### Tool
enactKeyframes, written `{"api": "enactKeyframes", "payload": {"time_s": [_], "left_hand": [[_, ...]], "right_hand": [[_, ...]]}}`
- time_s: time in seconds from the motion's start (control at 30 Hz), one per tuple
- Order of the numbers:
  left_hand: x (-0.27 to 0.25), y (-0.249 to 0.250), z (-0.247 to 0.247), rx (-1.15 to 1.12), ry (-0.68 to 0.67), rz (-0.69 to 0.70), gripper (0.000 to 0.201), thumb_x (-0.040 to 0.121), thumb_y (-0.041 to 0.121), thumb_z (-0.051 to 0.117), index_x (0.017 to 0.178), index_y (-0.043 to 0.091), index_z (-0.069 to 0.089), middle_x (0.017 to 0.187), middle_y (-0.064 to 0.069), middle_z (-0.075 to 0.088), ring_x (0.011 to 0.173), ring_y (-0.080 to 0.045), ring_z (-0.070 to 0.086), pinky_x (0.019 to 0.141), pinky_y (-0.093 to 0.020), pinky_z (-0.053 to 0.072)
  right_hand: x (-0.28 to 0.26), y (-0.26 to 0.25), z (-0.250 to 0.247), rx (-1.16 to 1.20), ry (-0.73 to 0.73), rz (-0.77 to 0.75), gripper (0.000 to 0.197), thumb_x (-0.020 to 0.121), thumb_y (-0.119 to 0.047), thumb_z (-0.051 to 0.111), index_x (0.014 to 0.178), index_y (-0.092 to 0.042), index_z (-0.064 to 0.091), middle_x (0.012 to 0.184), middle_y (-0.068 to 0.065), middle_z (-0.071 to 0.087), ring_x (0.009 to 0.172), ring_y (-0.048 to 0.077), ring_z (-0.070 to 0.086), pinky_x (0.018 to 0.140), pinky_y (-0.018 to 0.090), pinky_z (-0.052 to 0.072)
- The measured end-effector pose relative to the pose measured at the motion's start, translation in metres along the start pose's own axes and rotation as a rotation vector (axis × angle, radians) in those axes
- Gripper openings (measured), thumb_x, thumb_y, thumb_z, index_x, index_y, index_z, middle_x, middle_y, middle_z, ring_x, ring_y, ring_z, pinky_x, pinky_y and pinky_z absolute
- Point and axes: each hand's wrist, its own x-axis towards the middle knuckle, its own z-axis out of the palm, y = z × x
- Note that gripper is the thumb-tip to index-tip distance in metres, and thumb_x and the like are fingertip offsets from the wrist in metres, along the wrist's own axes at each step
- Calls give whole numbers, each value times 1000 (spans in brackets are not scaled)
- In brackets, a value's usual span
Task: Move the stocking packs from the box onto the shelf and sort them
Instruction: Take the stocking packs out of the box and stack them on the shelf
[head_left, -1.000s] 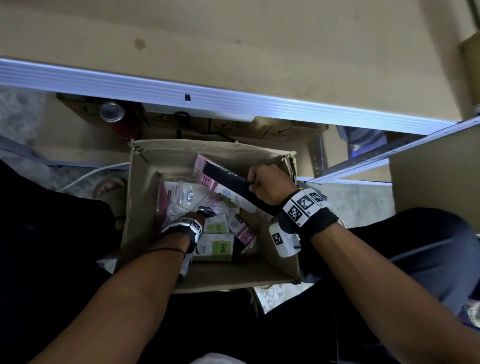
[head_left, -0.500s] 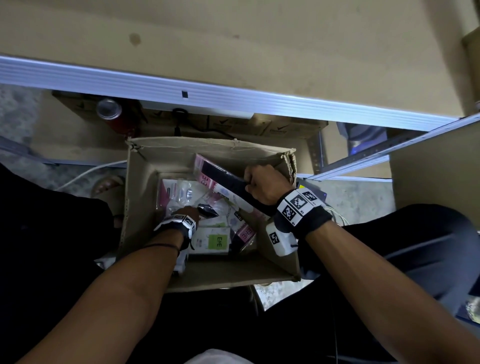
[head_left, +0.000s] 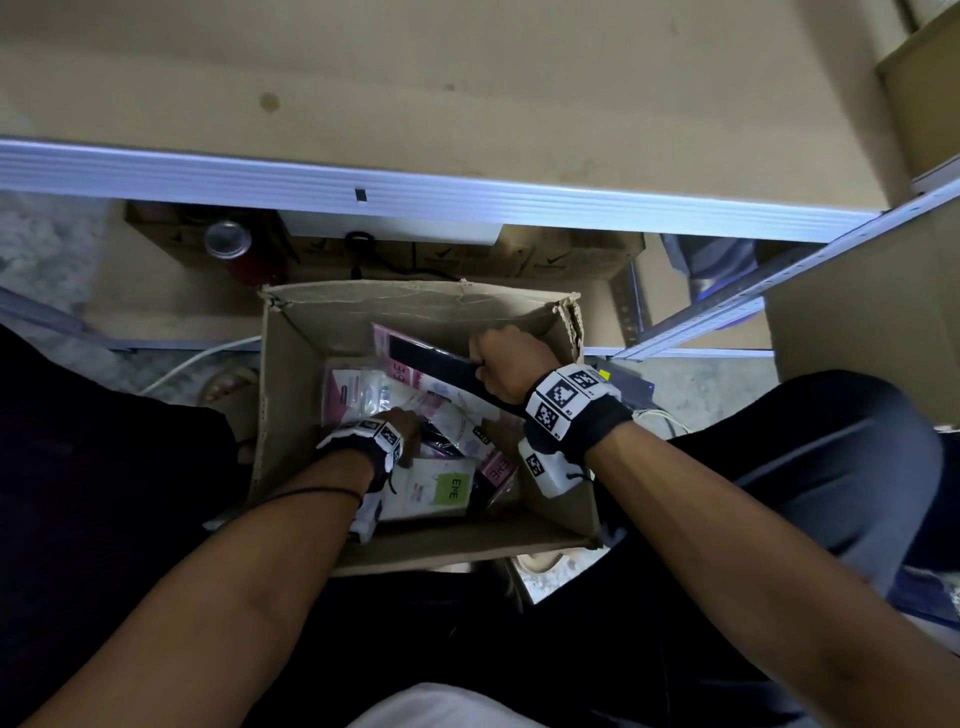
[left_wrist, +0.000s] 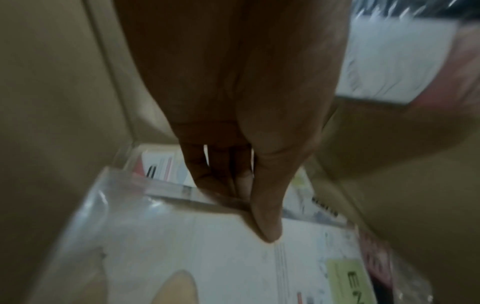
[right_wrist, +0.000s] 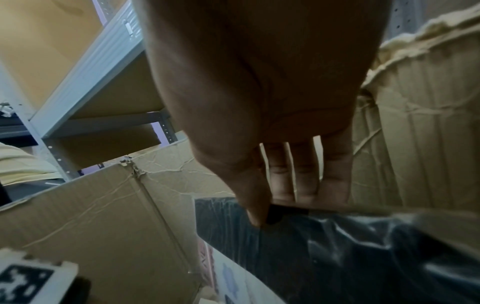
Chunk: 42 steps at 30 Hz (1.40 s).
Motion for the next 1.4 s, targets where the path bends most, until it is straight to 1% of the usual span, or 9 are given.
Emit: {"api": "enactKeyframes", "payload": {"time_s": [0.13,0.27,0.53,0.63,0.7,0.83,1.0,1.27,1.4], "left_hand": [[-12,10,-20,27,45,36,34,79,13,78,111,6,73,115,-17,72,106,-32,69,84,-32,54],[-31,17,-37,57,99,26,21,81,15,77,101,6,77,111,-13,74,102,-30,70,92,-38,56],[-81,24,-76,54,201,31,34,77,17,82,110,9,74,114,-10,74,108,-29,67,93,-33,54],[-107,32,-93,63,270,38,9,76,11,81,83,17,78,94,-5,77,96,-25,70,86,-33,56],[-124,38,-104,41,326,65,12,75,8,80,76,20,77,86,0,76,91,-21,70,80,-29,54],[-157,51,-123,13,411,152,14,78,5,75,81,17,80,82,4,75,87,-17,70,71,-19,48],[-192,66,-144,-56,505,236,17,75,-1,74,77,14,81,67,11,73,80,-15,70,83,-30,56],[-239,67,-182,-152,603,376,9,78,18,85,82,21,77,81,7,75,73,0,65,67,-10,48],[-262,52,-200,-286,621,406,8,82,17,82,87,17,75,78,11,73,76,-1,66,77,-16,49]], "right_hand": [[-3,-8,-2,-54,59,-26,16,93,-15,58,108,-12,61,118,16,62,104,36,62,81,39,49],[-8,-15,-4,-93,127,-63,17,93,-15,57,109,-12,61,115,15,64,103,35,63,82,39,51],[-26,-27,-20,-119,223,-94,17,91,-16,57,108,-19,58,122,13,58,106,37,61,82,39,50],[-36,-28,-27,-117,276,-115,16,89,-15,58,104,-20,58,120,12,59,106,35,60,83,39,49],[-44,-28,-32,-109,315,-115,13,88,-15,59,100,-19,59,115,12,62,103,34,61,79,36,47],[-63,-26,-47,-102,381,-91,10,86,-18,62,94,-24,58,107,8,64,95,32,64,73,35,47],[-90,-23,-75,-103,432,-86,10,86,-19,64,95,-23,61,92,1,55,91,31,63,70,31,44],[-142,-15,-125,-64,547,-85,15,86,-17,66,101,-18,66,106,5,69,102,28,60,82,31,47],[-166,-12,-150,-32,594,-99,19,87,-16,67,105,-13,69,106,7,72,102,28,63,87,29,46]]}}
